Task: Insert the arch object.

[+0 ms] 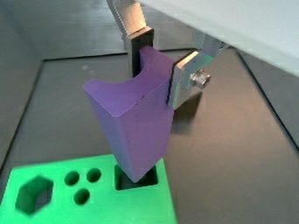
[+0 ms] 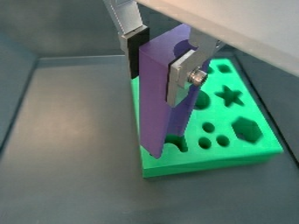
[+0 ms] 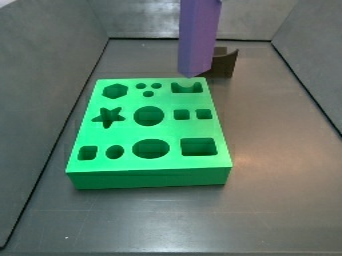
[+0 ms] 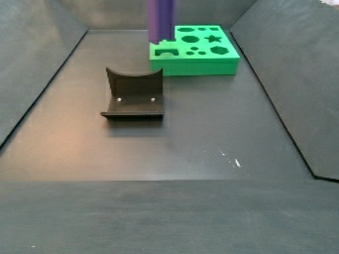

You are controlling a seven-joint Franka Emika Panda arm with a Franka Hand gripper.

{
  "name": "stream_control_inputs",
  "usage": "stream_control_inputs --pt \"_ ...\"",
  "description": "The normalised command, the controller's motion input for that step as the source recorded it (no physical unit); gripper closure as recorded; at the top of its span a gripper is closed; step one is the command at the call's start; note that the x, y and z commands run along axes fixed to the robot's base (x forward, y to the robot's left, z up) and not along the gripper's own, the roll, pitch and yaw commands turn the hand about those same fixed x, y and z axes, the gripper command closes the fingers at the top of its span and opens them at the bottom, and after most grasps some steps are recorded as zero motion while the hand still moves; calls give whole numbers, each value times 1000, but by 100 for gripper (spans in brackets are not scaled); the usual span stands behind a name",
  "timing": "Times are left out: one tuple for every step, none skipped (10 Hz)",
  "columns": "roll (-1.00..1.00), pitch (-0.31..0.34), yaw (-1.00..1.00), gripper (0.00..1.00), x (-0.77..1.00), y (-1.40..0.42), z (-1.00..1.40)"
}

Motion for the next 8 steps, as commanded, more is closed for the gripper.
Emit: stream_control_inputs --pt "0 0 -1000 100 0 0 -214" --pt "0 0 -1000 100 0 0 -226" --pt "0 0 -1000 100 0 0 -231" --pt "0 0 -1000 100 0 -29 -269" --pt "0 0 -1000 100 0 -49 -240" --pt "0 0 -989 100 0 -126 -140" --pt "0 0 -694 100 11 -551 -40" --pt "0 0 -434 100 0 -423 -26"
